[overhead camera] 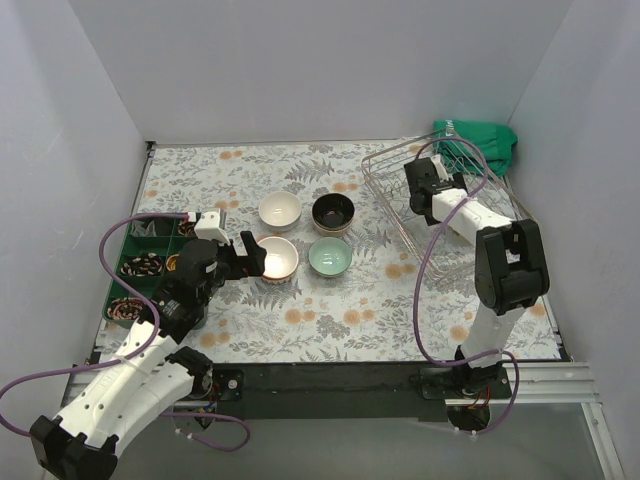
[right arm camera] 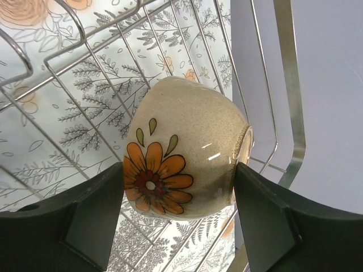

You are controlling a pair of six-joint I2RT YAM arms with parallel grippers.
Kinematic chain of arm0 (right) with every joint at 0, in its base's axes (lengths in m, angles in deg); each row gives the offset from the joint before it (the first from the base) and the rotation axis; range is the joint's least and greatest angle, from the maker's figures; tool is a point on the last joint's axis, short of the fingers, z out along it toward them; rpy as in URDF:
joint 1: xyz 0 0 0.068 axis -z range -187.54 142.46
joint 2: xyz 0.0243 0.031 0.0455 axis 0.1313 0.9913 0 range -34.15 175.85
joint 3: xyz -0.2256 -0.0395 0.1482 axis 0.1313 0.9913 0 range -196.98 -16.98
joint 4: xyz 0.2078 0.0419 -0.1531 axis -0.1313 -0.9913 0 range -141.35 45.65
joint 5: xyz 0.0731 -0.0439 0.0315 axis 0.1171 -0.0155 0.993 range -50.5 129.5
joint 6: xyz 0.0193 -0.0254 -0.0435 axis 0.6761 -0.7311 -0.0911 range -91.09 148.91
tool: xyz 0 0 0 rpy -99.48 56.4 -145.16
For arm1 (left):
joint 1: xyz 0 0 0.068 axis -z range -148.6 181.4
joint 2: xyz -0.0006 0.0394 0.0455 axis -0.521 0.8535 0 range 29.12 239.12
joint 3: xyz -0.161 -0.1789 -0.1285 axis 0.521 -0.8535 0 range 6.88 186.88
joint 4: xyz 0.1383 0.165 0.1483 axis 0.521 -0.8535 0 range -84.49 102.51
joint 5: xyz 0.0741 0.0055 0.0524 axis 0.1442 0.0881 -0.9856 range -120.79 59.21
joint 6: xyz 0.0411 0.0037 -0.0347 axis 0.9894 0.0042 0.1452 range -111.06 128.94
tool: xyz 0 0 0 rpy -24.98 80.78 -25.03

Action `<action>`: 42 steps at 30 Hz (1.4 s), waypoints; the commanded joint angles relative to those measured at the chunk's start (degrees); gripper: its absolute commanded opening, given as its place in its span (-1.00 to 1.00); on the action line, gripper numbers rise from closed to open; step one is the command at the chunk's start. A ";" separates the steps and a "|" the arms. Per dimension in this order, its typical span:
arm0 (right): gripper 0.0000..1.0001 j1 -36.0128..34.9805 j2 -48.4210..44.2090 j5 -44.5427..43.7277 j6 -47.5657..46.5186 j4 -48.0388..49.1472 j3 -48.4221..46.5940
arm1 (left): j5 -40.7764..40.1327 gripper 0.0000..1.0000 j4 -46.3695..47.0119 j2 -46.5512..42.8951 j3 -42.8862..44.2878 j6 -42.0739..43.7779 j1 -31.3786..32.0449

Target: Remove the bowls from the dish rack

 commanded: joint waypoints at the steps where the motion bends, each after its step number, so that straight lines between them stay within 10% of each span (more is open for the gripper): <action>1: -0.48 0.12 -6.00 1.58 2.50 0.10 -2.02 | -0.75 0.96 0.53 -0.68 -0.17 0.86 0.19; 19: -0.48 0.21 -29.89 25.04 15.42 10.90 7.29 | 10.75 0.97 6.68 2.12 0.27 0.16 0.19; 42: -0.48 0.12 -48.19 60.09 28.24 27.60 21.00 | 19.46 0.96 30.76 24.79 6.68 -21.02 7.12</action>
